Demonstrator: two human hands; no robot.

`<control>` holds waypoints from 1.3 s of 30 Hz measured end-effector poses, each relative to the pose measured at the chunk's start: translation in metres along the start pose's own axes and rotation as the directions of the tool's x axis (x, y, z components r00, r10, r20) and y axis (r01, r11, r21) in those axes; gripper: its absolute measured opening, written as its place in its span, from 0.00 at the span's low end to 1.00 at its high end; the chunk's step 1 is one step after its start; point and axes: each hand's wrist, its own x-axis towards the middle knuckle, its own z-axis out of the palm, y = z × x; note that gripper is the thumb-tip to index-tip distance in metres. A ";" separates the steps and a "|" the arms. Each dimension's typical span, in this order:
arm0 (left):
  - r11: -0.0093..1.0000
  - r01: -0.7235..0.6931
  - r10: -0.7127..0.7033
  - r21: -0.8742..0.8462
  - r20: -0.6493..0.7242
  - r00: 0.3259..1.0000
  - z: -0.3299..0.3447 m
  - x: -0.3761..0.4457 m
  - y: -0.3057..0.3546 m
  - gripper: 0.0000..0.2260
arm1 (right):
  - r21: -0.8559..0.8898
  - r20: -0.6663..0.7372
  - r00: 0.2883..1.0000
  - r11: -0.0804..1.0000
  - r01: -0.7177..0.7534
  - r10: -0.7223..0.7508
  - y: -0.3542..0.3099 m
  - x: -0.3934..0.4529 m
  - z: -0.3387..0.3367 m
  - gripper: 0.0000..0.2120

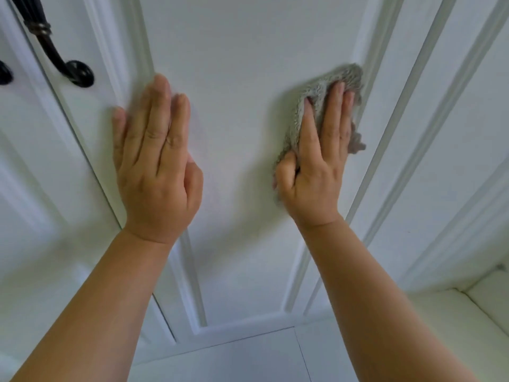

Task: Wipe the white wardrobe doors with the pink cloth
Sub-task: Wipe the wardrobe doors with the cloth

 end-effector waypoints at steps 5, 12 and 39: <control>0.996 -0.051 0.042 0.073 0.114 0.993 -0.010 -0.017 -0.007 0.23 | -0.078 -0.075 0.997 0.997 -0.006 0.001 -0.005 -0.058 0.020 0.27; 0.988 0.010 -0.052 0.152 0.277 0.960 -0.024 -0.085 0.010 0.24 | -0.044 0.435 0.891 0.984 0.170 -0.134 0.000 -0.279 0.008 0.26; 0.951 0.285 -0.307 0.124 0.233 0.923 -0.053 -0.151 0.002 0.26 | -0.084 -0.080 0.973 0.975 0.208 -0.215 -0.126 0.006 0.070 0.25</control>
